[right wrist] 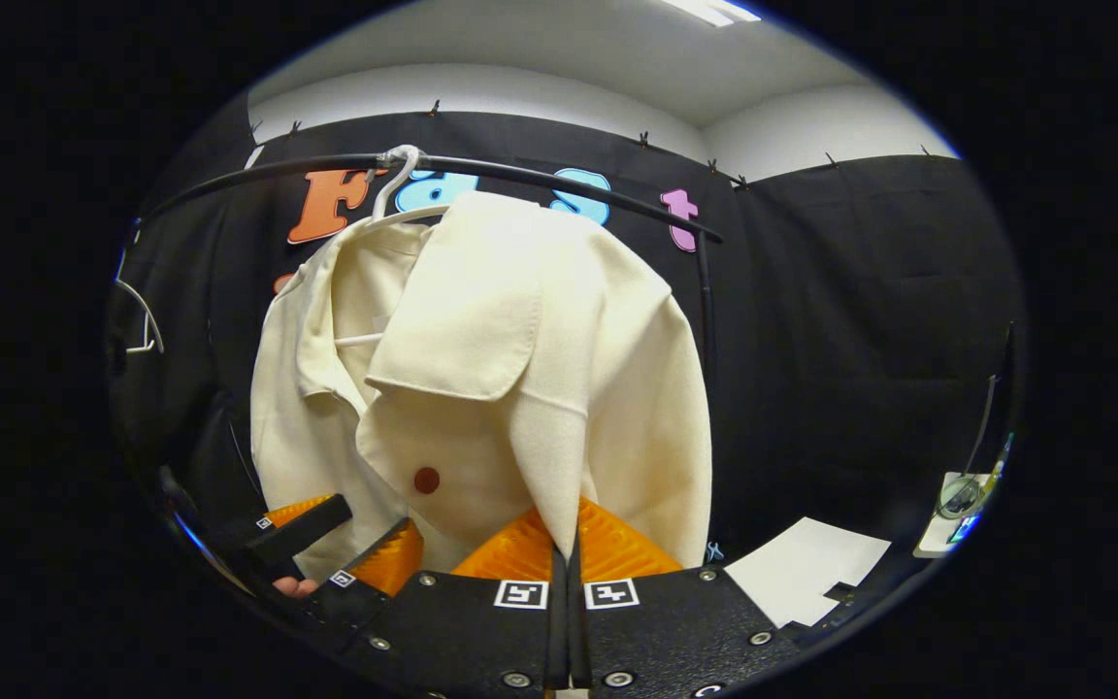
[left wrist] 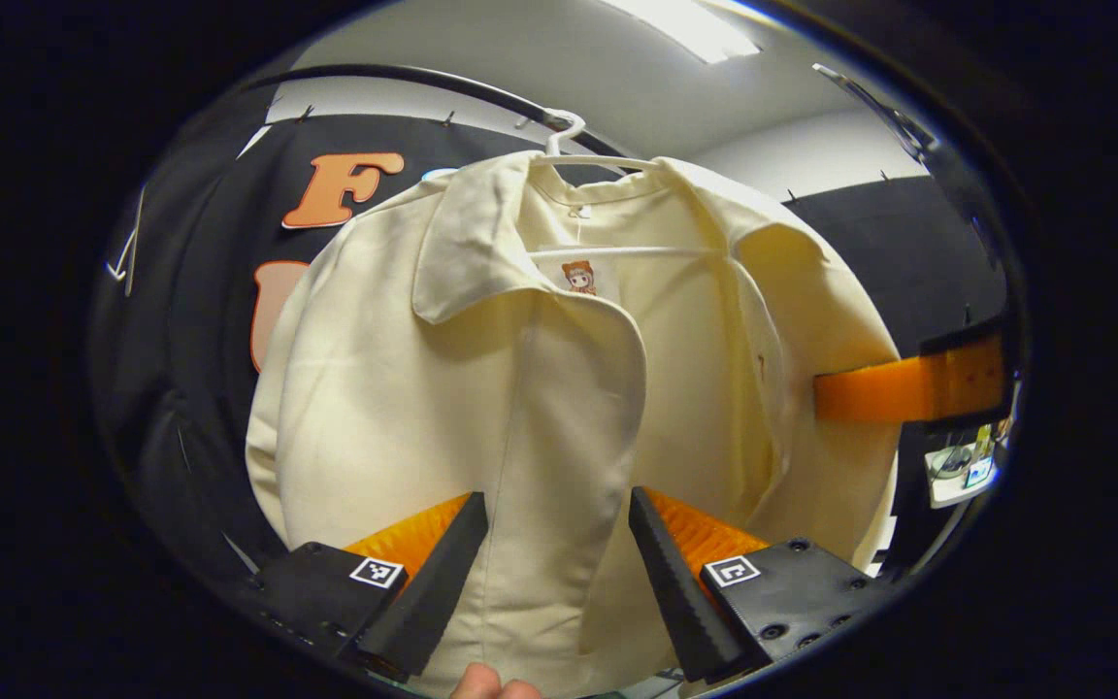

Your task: Grasp the clothes on the hanger with both hands and then place them into the laundry hamper below.

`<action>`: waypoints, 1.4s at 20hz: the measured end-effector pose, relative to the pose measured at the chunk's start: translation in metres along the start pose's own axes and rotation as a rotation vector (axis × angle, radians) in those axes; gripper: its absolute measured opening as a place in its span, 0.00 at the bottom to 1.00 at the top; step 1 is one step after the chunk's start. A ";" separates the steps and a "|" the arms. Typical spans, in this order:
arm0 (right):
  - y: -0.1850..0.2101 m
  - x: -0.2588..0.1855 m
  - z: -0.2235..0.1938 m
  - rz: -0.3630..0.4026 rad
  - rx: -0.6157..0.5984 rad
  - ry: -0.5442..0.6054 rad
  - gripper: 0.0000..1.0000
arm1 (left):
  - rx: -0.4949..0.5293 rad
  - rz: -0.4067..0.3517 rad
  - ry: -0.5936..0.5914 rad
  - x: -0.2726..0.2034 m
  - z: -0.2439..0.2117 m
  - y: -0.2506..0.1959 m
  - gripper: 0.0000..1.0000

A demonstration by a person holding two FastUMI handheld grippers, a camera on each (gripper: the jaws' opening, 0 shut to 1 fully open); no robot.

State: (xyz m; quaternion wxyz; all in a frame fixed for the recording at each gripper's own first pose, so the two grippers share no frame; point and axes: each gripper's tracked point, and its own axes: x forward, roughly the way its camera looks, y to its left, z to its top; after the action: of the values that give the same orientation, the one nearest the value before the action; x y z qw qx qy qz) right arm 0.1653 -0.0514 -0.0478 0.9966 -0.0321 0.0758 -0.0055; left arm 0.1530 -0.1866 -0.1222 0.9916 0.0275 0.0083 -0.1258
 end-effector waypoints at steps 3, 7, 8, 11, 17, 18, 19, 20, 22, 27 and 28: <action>0.004 0.002 -0.001 0.022 0.009 0.007 0.00 | 0.074 0.104 -0.016 0.014 -0.006 0.023 0.97; 0.002 0.001 -0.003 0.033 0.009 0.006 0.00 | 0.201 0.361 -0.073 0.011 0.013 0.088 0.97; 0.003 0.003 -0.003 0.037 0.008 0.006 0.00 | 0.251 0.427 -0.086 0.007 0.019 0.107 0.97; 0.008 0.009 -0.006 0.049 0.016 0.009 0.00 | 0.387 0.493 -0.066 -0.006 0.015 0.134 0.97; 0.017 0.001 -0.007 0.068 0.022 -0.001 0.00 | 0.418 0.544 -0.042 -0.039 0.003 0.147 0.94; 0.019 0.001 -0.007 0.072 0.019 -0.002 0.00 | 0.411 0.566 -0.041 -0.045 0.002 0.150 0.94; 0.020 -0.001 -0.007 0.074 0.017 -0.004 0.00 | 0.393 0.578 -0.047 -0.047 0.001 0.151 0.94; 0.020 -0.001 -0.006 0.079 0.017 -0.007 0.00 | 0.377 0.573 -0.051 -0.045 0.001 0.149 0.94; 0.022 -0.004 -0.005 0.084 0.013 -0.010 0.00 | 0.365 0.606 -0.041 -0.043 0.001 0.157 0.94; 0.024 -0.008 -0.005 0.096 0.000 -0.012 0.00 | 0.357 0.661 -0.037 -0.032 0.006 0.175 0.99; 0.024 -0.008 -0.005 0.101 -0.003 -0.012 0.00 | 0.353 0.659 -0.044 -0.029 0.008 0.177 0.94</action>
State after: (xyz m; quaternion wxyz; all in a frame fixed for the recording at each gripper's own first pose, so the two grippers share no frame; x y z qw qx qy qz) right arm 0.1565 -0.0275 -0.0529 0.9960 -0.0300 0.0713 0.0452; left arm 0.1694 -0.0085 -0.1047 0.9588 0.1965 -0.0440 0.2003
